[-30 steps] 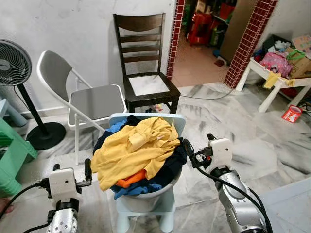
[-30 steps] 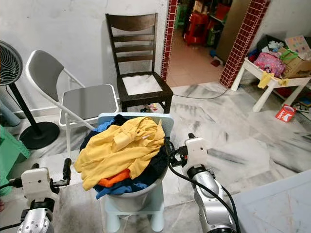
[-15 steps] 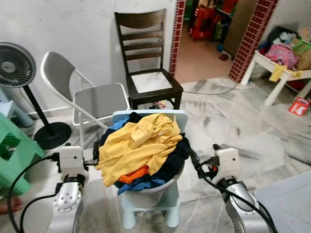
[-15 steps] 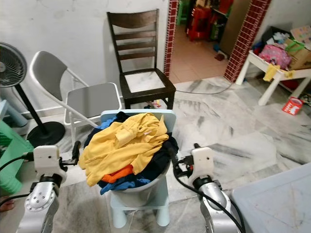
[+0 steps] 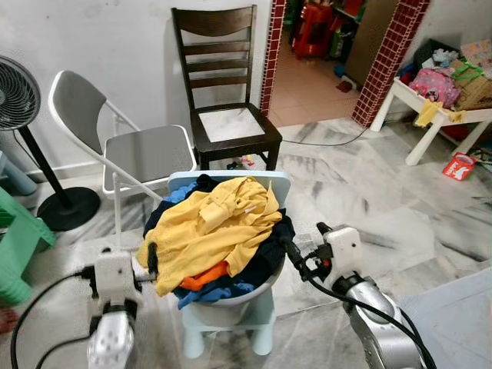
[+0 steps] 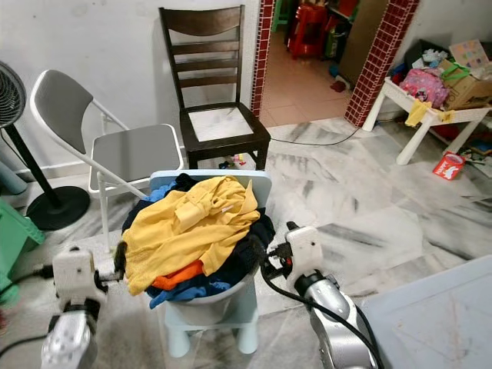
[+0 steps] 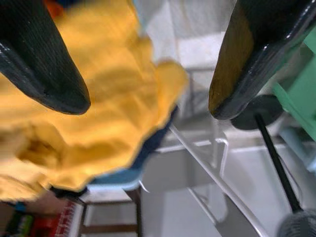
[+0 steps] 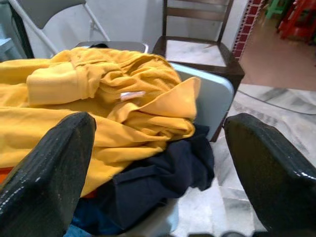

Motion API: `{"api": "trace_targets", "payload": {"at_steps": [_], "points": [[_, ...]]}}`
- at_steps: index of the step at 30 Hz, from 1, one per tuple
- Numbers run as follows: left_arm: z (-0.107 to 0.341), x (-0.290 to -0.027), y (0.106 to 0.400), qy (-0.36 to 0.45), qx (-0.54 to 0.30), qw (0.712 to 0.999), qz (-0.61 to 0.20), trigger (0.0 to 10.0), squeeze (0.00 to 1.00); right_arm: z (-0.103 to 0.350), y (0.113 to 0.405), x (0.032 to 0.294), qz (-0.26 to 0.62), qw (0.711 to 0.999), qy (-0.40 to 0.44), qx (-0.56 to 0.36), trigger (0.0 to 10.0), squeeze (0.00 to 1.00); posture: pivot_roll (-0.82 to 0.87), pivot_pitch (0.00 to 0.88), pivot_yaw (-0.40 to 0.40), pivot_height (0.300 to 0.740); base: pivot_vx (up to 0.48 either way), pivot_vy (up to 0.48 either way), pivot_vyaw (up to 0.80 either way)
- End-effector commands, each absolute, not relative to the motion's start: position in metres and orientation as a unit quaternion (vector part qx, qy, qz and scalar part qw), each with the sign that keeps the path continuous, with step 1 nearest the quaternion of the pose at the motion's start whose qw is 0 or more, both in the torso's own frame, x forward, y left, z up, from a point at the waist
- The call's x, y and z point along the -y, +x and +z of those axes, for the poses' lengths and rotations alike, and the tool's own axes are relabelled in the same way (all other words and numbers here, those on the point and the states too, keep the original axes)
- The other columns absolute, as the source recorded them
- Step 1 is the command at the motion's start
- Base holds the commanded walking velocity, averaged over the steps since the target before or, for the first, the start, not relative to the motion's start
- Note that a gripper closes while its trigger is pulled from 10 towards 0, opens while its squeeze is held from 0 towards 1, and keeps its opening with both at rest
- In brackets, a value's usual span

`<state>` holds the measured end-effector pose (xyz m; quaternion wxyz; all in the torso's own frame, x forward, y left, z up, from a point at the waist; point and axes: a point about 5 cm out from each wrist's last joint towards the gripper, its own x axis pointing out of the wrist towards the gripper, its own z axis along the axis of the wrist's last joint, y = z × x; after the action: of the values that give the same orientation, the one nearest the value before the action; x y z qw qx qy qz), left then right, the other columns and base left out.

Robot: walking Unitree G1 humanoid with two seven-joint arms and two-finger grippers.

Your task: Hang hanger

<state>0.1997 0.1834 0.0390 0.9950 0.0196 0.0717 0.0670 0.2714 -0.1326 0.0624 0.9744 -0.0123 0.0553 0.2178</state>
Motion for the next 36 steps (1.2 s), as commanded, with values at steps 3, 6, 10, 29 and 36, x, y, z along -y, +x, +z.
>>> {"api": "trace_targets", "payload": {"at_steps": [3,6,10,29,36], "points": [[0.041,-0.182,0.186,0.012,-0.067,0.995,0.072,10.0,0.0,0.063,0.274,0.128,0.227,0.973,-0.015,-0.05,10.0,0.0,0.14,0.045,-0.105,0.74,0.0,0.0,0.0],[0.041,-0.18,0.176,0.004,-0.072,0.995,0.067,10.0,0.0,0.065,0.277,0.126,0.227,0.973,-0.011,-0.044,10.0,0.0,0.15,0.041,-0.105,0.74,0.0,0.0,0.0],[0.041,-0.184,0.17,0.014,-0.08,0.995,0.051,10.0,0.0,0.063,0.281,0.126,0.223,0.974,-0.009,-0.043,10.0,0.0,0.16,0.03,-0.102,0.74,0.0,0.0,0.0],[0.043,-0.178,0.183,0.009,-0.074,0.997,0.032,10.0,0.0,0.06,0.284,0.129,0.216,0.975,-0.018,-0.039,10.0,0.0,0.14,0.012,-0.098,0.74,0.052,0.0,0.0],[0.043,-0.177,0.184,0.009,-0.075,0.997,0.031,10.0,0.0,0.06,0.284,0.128,0.22,0.975,-0.023,-0.036,10.0,0.0,0.14,0.01,-0.1,0.74,0.274,0.0,0.0]]}}
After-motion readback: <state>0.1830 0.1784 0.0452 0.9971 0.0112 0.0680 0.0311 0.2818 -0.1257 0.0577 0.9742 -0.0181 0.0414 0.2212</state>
